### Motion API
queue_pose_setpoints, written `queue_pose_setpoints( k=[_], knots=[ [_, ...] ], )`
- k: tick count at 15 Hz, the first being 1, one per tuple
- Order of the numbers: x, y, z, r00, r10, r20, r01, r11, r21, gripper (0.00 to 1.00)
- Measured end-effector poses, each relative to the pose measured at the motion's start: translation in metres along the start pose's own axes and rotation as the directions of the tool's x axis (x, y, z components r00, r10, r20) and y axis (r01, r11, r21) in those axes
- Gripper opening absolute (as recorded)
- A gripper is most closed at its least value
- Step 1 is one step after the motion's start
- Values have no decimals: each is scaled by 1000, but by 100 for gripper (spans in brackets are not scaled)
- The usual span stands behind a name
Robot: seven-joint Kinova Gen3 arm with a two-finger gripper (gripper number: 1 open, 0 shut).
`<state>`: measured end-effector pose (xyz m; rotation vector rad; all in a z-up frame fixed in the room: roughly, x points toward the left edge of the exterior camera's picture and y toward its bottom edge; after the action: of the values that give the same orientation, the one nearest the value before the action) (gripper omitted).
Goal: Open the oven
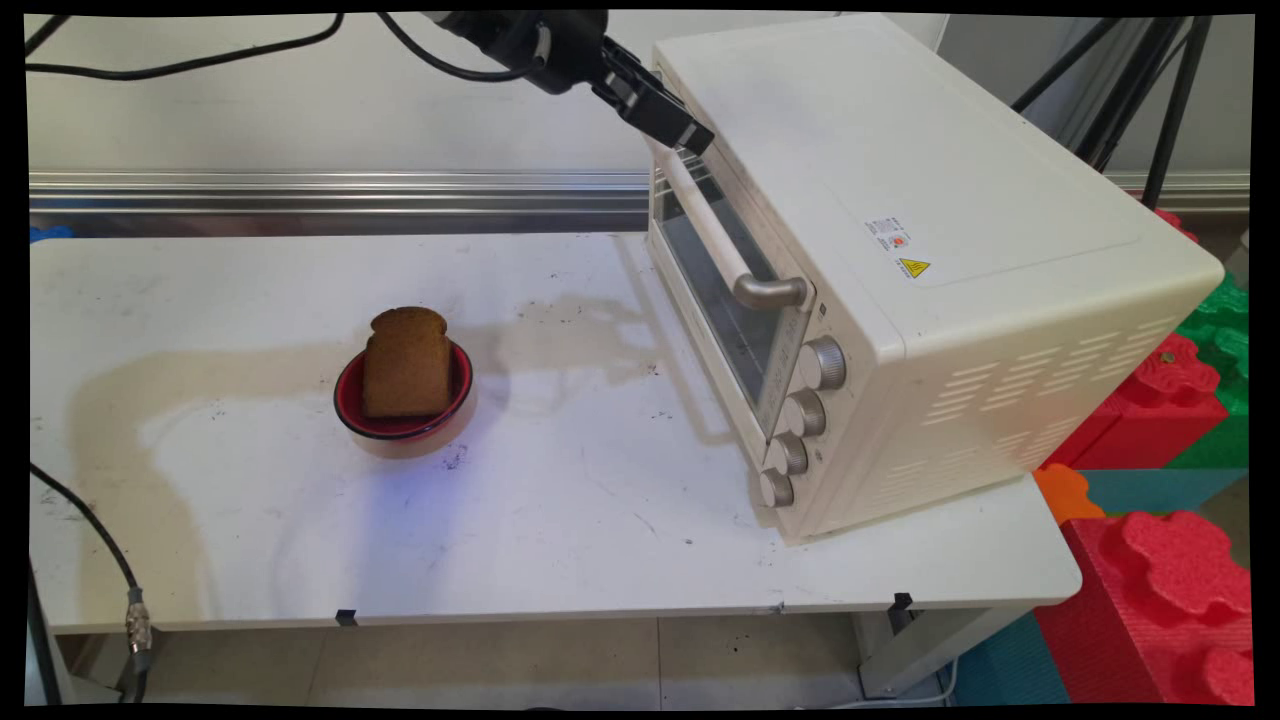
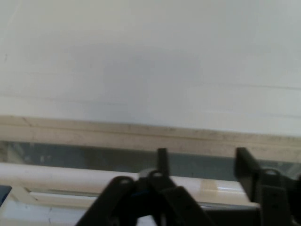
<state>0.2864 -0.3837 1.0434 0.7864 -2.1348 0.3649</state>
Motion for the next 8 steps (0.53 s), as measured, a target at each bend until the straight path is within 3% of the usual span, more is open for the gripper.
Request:
queue_pose_setpoints(
  k=[8],
  knots=[
    [0,2,16,1000,-2,26,1,1000,5,0]
  ],
)
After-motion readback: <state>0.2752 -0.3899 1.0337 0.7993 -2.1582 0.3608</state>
